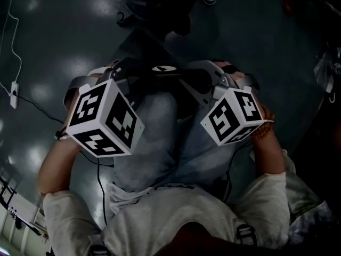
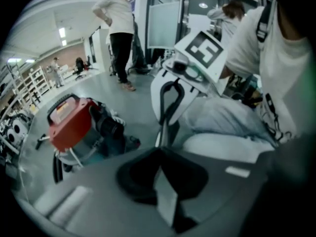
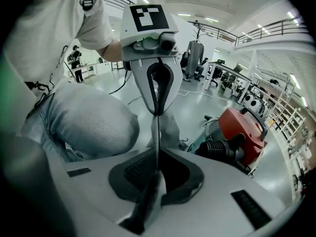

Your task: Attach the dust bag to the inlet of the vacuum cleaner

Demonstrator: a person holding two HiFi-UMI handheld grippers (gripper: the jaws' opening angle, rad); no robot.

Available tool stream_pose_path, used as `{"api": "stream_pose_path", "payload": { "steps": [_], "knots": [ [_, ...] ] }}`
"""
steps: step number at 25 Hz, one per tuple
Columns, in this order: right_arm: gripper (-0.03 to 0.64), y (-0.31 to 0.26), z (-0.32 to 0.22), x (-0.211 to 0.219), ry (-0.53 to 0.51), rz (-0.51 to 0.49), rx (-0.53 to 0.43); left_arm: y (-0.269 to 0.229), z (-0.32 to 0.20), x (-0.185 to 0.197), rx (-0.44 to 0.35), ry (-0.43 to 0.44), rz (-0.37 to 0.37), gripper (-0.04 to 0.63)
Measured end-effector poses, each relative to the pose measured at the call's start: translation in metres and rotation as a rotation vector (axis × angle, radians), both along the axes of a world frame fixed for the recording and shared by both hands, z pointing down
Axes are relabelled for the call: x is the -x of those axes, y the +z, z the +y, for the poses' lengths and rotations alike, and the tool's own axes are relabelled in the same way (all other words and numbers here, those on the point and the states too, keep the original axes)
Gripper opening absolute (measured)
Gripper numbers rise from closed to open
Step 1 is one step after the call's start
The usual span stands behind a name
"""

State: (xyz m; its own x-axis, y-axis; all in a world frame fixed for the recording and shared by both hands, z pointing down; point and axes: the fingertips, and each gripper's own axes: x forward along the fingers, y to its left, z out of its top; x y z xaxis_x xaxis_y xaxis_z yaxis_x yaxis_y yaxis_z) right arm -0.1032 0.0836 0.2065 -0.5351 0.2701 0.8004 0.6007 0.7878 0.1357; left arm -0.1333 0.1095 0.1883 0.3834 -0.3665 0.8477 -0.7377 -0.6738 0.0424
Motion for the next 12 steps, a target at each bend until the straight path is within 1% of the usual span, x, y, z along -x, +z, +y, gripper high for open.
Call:
{"api": "stream_pose_path", "payload": {
  "steps": [3,8,12],
  "knots": [
    [0.037,0.006,-0.002,0.013,0.015,-0.022,-0.048,0.003,-0.001,0.013,-0.032,-0.032,-0.035,0.020],
    [0.037,0.016,-0.033,0.041,0.102,-0.057,-0.137,0.013,-0.029,0.040,-0.099,-0.067,-0.118,0.020],
    [0.037,0.014,-0.058,0.054,0.167,-0.068,-0.185,0.012,-0.055,0.054,-0.169,-0.080,-0.157,0.020]
  ]
}}
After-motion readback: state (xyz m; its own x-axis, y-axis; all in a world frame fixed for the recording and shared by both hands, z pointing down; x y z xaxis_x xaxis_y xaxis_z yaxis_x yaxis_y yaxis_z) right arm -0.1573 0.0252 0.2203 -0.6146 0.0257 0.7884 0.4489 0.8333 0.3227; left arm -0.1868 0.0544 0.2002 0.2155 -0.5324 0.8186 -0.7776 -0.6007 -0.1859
